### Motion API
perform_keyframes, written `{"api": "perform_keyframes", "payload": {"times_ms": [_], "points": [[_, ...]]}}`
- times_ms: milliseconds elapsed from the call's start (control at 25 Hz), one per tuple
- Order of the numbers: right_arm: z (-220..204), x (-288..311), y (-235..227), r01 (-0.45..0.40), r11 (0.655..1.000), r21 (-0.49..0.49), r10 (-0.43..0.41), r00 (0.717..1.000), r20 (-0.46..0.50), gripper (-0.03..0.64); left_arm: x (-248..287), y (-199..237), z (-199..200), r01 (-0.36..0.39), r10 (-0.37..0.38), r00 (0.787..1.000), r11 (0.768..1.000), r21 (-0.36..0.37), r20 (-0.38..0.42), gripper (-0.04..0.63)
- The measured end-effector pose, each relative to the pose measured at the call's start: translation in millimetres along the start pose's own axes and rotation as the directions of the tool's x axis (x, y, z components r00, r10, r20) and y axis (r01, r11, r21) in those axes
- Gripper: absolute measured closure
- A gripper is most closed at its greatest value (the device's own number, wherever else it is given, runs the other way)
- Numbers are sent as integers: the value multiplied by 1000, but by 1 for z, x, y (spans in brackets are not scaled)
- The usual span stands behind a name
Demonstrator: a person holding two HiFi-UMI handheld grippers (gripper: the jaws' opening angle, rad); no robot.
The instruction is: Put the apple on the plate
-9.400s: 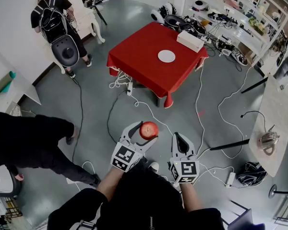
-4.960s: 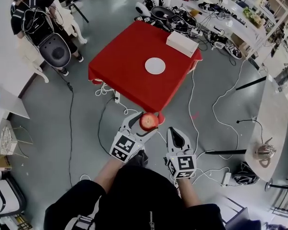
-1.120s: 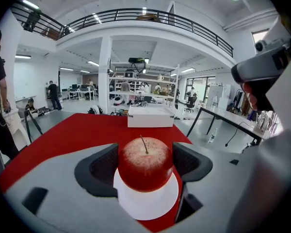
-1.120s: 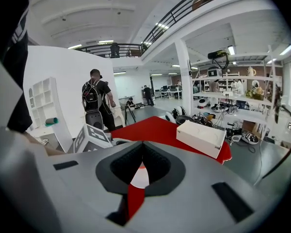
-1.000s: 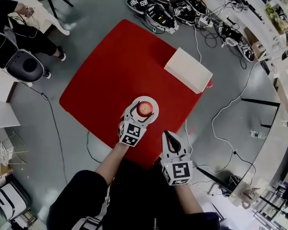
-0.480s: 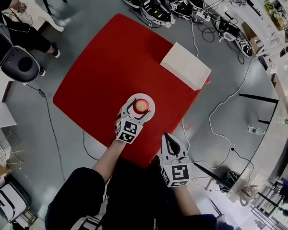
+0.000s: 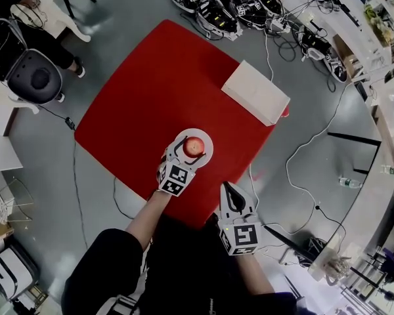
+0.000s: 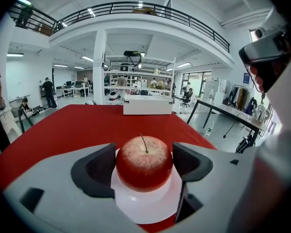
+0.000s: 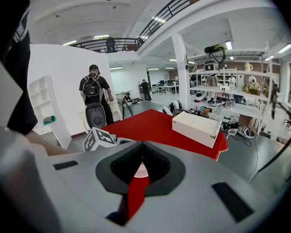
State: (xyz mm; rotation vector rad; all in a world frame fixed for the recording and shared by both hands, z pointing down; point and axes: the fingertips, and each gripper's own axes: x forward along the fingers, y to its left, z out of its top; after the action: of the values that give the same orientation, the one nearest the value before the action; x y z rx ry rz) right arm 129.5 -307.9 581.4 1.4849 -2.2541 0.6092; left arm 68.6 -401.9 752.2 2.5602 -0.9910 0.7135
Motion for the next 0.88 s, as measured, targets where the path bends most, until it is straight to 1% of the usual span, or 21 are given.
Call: {"api": "perform_keyframes", "payload": {"times_ms": [160,400,560,720,800,840,880], "points": [[2,0,1,-6,1000,-6,6,1000,3,606,-1,2,1,9,-9,1000,1000,-16,3,241],[2,-2,1,-19,1000,-9,19,1000,11,606,-3,-3,2,25,-25,1000,1000,-19,-6,241],[8,-2,6,-46,999,-17,46,999,22,606,-13,-7,10,9,-9,1000,1000,-7,9,241],[14,-1,11,-91,996,-24,92,995,33,604,-36,-9,36,-15,15,998,1000,-1,69,241],[19,-2,14,-106,994,-29,107,993,42,606,-52,-13,49,-23,24,994,1000,-12,107,244],[22,-4,16,-111,993,-31,113,992,50,606,-62,-15,56,-23,26,992,999,-23,127,248],[25,-4,18,-118,993,-32,119,991,61,606,-72,-16,61,-21,26,989,999,-37,146,271]]}}
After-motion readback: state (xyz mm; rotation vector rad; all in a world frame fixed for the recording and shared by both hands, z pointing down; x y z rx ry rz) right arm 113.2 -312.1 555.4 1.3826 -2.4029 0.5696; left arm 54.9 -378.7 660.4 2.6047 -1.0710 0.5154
